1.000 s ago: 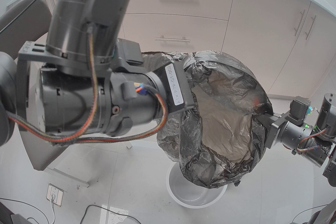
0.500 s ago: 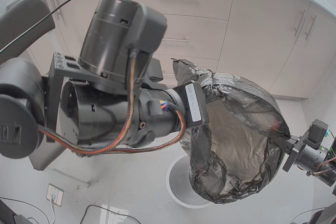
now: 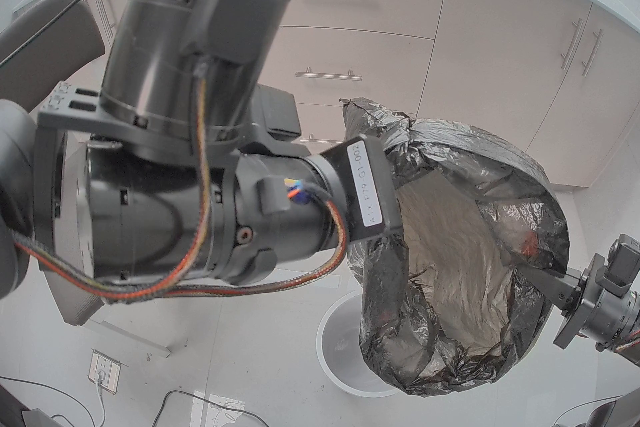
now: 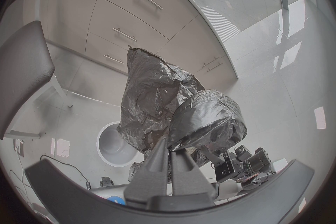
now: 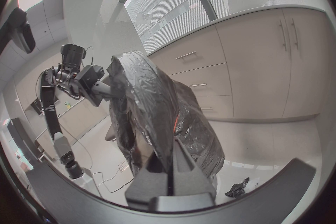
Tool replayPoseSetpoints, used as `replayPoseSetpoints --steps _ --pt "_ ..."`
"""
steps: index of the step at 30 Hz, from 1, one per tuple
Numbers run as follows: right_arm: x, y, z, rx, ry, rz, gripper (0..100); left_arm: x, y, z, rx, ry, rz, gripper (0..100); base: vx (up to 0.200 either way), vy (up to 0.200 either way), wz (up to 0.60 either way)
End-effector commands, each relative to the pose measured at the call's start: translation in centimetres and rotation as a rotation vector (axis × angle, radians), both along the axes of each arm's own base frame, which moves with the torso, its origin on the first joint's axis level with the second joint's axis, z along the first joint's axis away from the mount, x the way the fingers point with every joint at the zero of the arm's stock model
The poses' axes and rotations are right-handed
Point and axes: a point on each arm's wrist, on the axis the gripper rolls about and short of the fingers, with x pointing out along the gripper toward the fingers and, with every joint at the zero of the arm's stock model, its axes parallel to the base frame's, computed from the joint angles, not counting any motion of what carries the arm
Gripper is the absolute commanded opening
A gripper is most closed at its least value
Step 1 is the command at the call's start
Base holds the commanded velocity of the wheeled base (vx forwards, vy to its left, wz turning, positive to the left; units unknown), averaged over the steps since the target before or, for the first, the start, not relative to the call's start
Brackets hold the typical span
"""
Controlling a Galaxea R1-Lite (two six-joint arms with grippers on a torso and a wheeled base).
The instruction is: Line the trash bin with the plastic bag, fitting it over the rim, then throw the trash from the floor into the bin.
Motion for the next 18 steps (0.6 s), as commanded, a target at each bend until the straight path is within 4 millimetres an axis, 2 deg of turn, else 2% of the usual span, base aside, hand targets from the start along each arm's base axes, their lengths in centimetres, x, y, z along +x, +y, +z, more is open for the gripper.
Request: replayPoseSetpoints --steps 1,8,12,18 --pt "-1.8 -0.1 1.2 0.038 -0.007 0.076 0 -1.1 0.8 0.9 -0.021 -0.007 -0.015 0 0.0 0.0 0.0" --pt "-3.8 -1.3 4.1 0.12 0.086 0.131 0 -1.9 1.3 1.1 -0.027 -0.011 -0.031 0 0.0 0.0 0.0" --pt "-4.1 -1.6 4.0 0.104 0.125 0.129 0 -2.0 1.4 1.0 -0.022 -0.007 -0.034 0 0.0 0.0 0.0" --pt "-3.7 -1.2 3.0 0.064 0.175 0.127 0 -1.9 1.2 -0.8 0.027 0.029 -0.036 0 0.0 0.0 0.0"
